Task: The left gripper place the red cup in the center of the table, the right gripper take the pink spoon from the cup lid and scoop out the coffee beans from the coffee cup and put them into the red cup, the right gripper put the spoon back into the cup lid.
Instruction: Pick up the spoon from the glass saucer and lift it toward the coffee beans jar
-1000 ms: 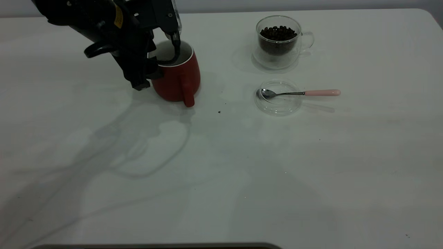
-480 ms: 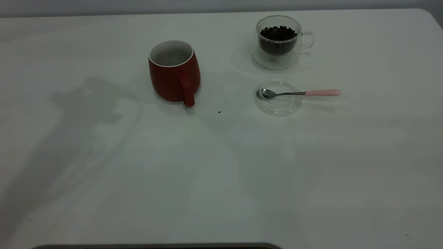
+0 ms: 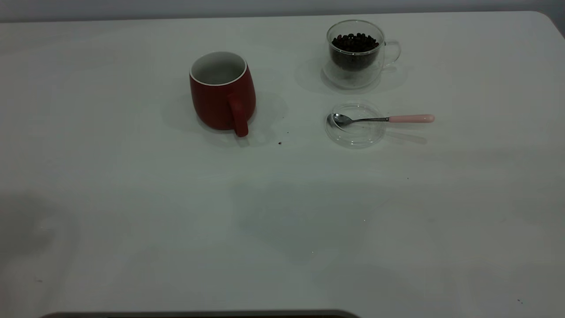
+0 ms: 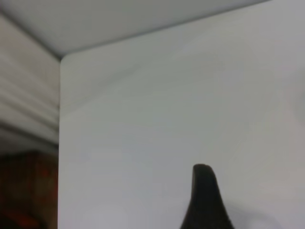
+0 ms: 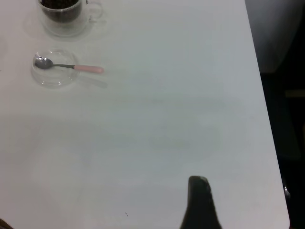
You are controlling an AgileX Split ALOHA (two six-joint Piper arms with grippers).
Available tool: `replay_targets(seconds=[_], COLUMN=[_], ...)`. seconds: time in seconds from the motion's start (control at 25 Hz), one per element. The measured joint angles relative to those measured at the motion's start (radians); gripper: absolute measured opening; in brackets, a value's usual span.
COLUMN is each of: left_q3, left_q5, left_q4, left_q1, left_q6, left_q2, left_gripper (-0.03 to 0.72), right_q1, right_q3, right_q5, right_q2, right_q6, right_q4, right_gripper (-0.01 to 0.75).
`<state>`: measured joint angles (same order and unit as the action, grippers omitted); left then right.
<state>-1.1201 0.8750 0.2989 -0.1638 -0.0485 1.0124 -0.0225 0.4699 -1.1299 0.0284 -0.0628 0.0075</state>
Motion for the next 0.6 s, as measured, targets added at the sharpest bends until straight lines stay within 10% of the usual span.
replay_targets(seconds=[0.24, 0.6], left_q3=[0.018, 0.262], left_q5=[0.236, 0.289], left_q4=[-0.02, -0.16], left_q1=[0.0, 0.0], left_q6=[0.0, 0.024], left_q2=[-0.177, -0.509], left_gripper=[0.588, 0.588], right_q1=[0.0, 0.0], right_q3=[0.0, 0.0], right_q5=[0.0, 0.0], right_q2=[0.0, 0.0], right_q6=[0.0, 0.0], right_q4=[0.0, 0.0], right_gripper=[0.581, 0.581])
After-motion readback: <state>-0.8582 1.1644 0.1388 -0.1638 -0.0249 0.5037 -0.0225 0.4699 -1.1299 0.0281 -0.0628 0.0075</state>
